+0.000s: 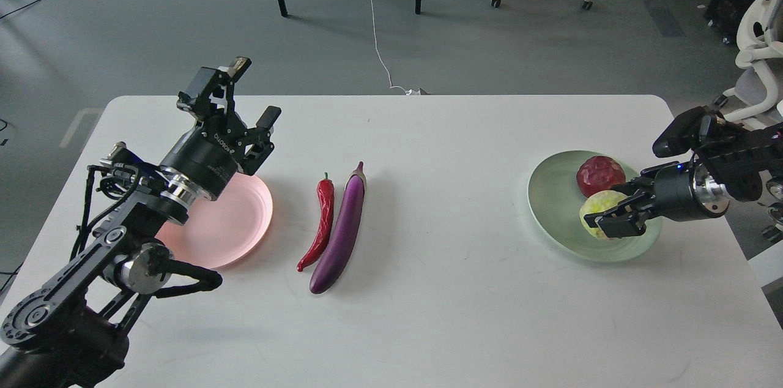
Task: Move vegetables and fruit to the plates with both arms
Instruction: 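Grasp the pale green fruit and place it on the green plate, then open the right gripper and raise it away from the plate, then reach the left gripper to the purple eggplant and grasp it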
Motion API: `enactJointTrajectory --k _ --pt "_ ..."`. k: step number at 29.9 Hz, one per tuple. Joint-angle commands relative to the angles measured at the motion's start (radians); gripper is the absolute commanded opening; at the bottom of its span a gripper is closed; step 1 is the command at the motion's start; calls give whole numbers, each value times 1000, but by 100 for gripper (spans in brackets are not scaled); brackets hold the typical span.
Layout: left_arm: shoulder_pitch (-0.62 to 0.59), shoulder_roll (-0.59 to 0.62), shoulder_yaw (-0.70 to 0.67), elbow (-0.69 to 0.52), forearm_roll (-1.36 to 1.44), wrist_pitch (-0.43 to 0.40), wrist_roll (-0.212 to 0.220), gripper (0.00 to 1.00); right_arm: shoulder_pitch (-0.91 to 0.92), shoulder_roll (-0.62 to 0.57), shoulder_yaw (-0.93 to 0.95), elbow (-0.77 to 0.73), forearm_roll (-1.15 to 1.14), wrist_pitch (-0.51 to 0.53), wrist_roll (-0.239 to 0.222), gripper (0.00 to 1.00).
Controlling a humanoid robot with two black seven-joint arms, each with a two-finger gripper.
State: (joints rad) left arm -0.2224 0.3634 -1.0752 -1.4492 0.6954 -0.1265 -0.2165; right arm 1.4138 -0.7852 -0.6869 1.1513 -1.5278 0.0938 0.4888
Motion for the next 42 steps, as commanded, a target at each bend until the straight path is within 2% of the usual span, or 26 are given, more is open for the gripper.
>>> enactJointTrajectory --k 1,7,10,18,22,25,28,33,37,40,42 --pt "0 0 -2 -3 1 1 0 98 -12 -6 47 4 5 -3 0 96" --pt "-2 14 -8 -8 1 1 3 98 -12 -97 202 59 38 7 0 97" --pt "-2 26 -5 -8 1 -4 2 98 -19 -173 303 106 159 6 0 97" --pt "-8 88 32 -46 51 -22 -1 98 -202 -186 492 156 1083 -11 0 97" --pt "-12 98 63 -77 266 -36 -14 98 -295 -164 549 150 1513 -6 0 97" --pt "-18 100 93 -100 460 -105 -32 98 -357 -151 573 148 1723 6 0 97" --pt "-43 101 133 -114 651 -169 -32 98 -424 -129 612 140 1825 38 0 97" --pt "-228 101 305 -99 939 -222 -20 98 -541 -94 711 90 1865 101 0 97" --pt "-483 100 562 -13 1050 -257 0 98 -572 -74 727 36 1865 107 0 97" --pt "-616 89 696 67 1050 -275 69 98 -579 -80 728 36 1864 107 0 97" --pt "-641 66 731 111 1036 -300 120 98 -579 -83 730 34 1864 107 0 97"
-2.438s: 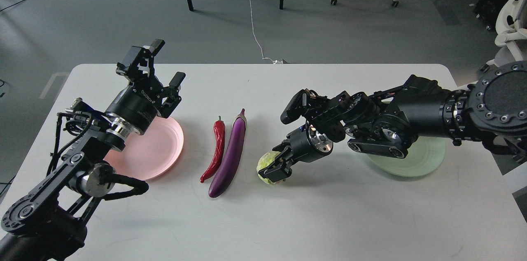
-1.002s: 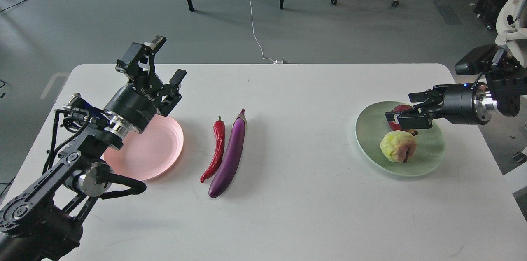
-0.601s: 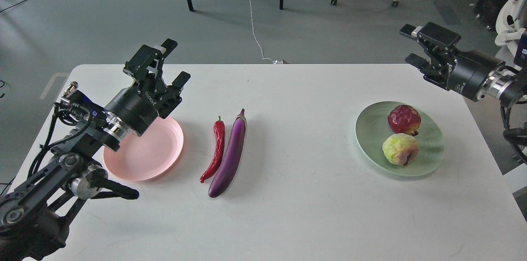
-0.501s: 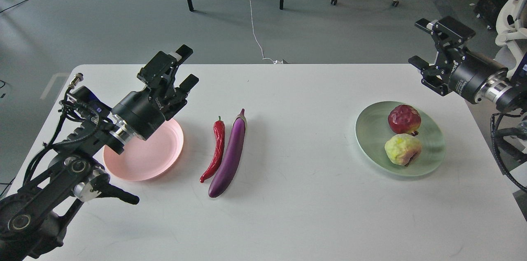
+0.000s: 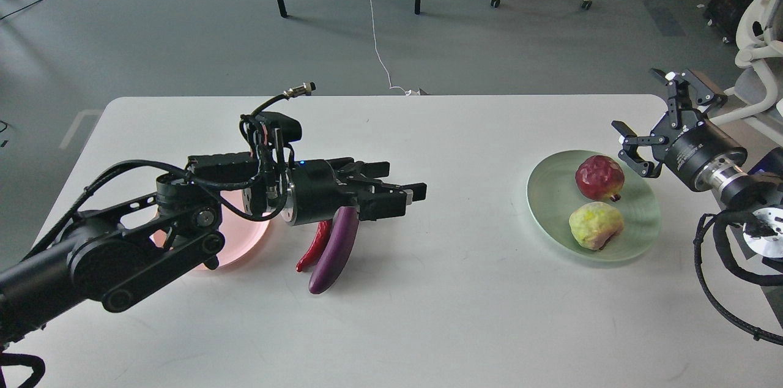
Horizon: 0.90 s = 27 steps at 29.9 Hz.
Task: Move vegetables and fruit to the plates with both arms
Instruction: 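Reach the left gripper to the purple eggplant and grasp it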
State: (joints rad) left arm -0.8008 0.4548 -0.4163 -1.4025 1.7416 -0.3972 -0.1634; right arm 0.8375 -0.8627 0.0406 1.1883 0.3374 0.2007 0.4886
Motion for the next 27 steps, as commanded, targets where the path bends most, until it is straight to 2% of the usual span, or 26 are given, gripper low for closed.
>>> enactJointTrajectory --k 1,5,12,14,23,27 --pt "-64 -40 76 82 -10 -43 88 98 -3 -7 5 -2 -2 0 0 97" --pt "-58 -71 82 134 -8 -91 152 98 -5 -16 8 -2 -2 0 0 97" --pt "-52 -70 88 140 -4 -91 254 98 -5 -19 12 -2 -2 0 0 97" --pt "-49 -70 88 140 -4 -91 269 97 -5 -19 13 -4 -2 0 0 97" --pt "-28 -71 106 131 -4 -91 272 94 -5 -19 15 -4 -2 0 0 97" --pt "-12 -70 108 131 1 -91 272 87 -5 -21 15 -4 -2 0 0 97"
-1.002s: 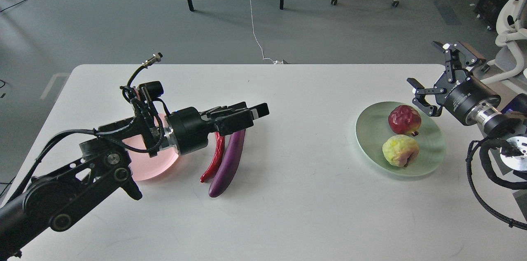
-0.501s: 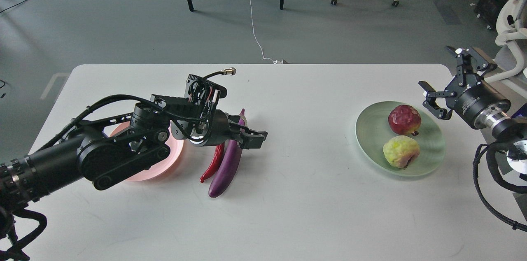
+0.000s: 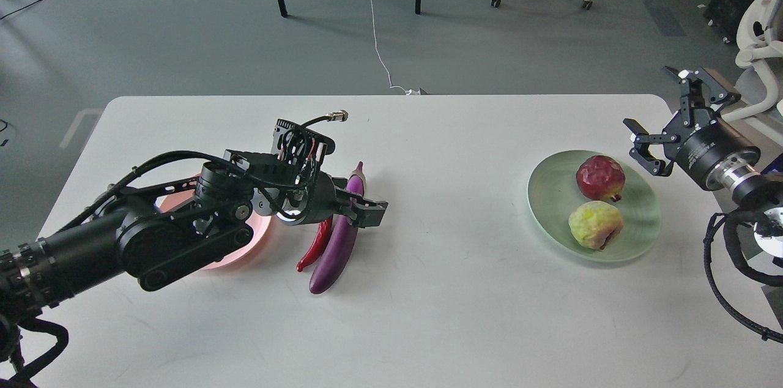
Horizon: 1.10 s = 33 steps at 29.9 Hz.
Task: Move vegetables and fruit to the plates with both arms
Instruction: 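Reach the left gripper to the purple eggplant and grasp it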
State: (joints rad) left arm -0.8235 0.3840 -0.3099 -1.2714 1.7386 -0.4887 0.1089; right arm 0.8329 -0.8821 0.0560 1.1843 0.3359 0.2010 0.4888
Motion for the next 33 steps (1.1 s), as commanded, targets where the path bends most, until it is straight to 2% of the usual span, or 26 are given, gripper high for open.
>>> enactJointTrajectory --k 1,7,11,25,29,30,32,33 --pt "12 1 3 0 7 0 0 86 -2 -2 -1 1 -1 0 0 97" --pt "14 4 3 0 10 0 2 85 -8 0 -1 1 -3 0 0 97" --pt "14 4 3 0 12 0 5 80 -8 -1 -1 1 -3 0 0 97" --pt "33 9 3 0 12 0 15 72 -20 0 -1 1 -6 1 0 97" --pt "35 9 3 -2 12 0 23 61 -20 0 -1 1 -6 0 0 97" --pt "35 9 3 -2 12 0 25 55 -20 0 -1 3 -6 0 0 97" --pt "41 9 3 -2 12 0 34 33 -20 0 1 3 -6 0 0 97" --pt "43 9 3 -2 10 0 46 27 -20 0 1 3 -6 0 0 97"
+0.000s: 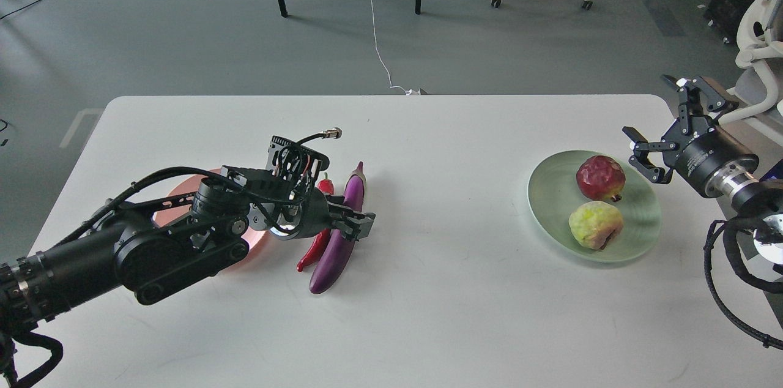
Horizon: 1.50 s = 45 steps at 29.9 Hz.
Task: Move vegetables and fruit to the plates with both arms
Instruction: 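Reach the left gripper to the purple eggplant and grasp it, then lift the eggplant and lower it onto the pink plate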
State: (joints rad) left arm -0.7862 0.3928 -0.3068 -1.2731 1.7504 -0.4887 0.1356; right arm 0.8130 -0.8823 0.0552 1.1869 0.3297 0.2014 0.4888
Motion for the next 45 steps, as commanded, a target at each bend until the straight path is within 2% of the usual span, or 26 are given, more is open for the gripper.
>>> enactJointTrajectory --k 1,5,10,13,17,24,26,30,37,40,45 --pt "5 -2 0 0 -5 0 30 26 0 0 2 2 0 0 0 97" --pt "16 -5 -2 -6 -12 0 42 16 0 0 11 2 0 0 0 97" --pt "16 -5 -8 -23 -22 0 65 10 0 -1 15 2 -1 0 0 97" --pt "15 -3 -8 -40 -64 0 74 10 0 -1 17 2 -1 0 0 97" --pt "15 3 -15 -72 -147 0 119 9 0 0 17 2 -1 0 0 97" --pt "-13 9 -87 -183 -227 0 148 10 0 5 17 2 -3 0 0 97" --pt "-33 30 -113 -195 -229 0 144 10 -2 6 15 2 -3 0 0 97" --pt "-47 139 -112 -196 -229 0 115 10 0 9 15 2 -3 -2 0 97" --pt "-27 400 -94 -200 -220 0 -23 11 5 17 14 -1 -4 -7 0 97" --pt "-27 458 -75 -141 -213 0 -89 11 5 32 14 -3 -4 -8 0 97" --pt "-25 486 -19 1 -197 0 -154 12 6 42 14 -3 -4 -10 0 97"
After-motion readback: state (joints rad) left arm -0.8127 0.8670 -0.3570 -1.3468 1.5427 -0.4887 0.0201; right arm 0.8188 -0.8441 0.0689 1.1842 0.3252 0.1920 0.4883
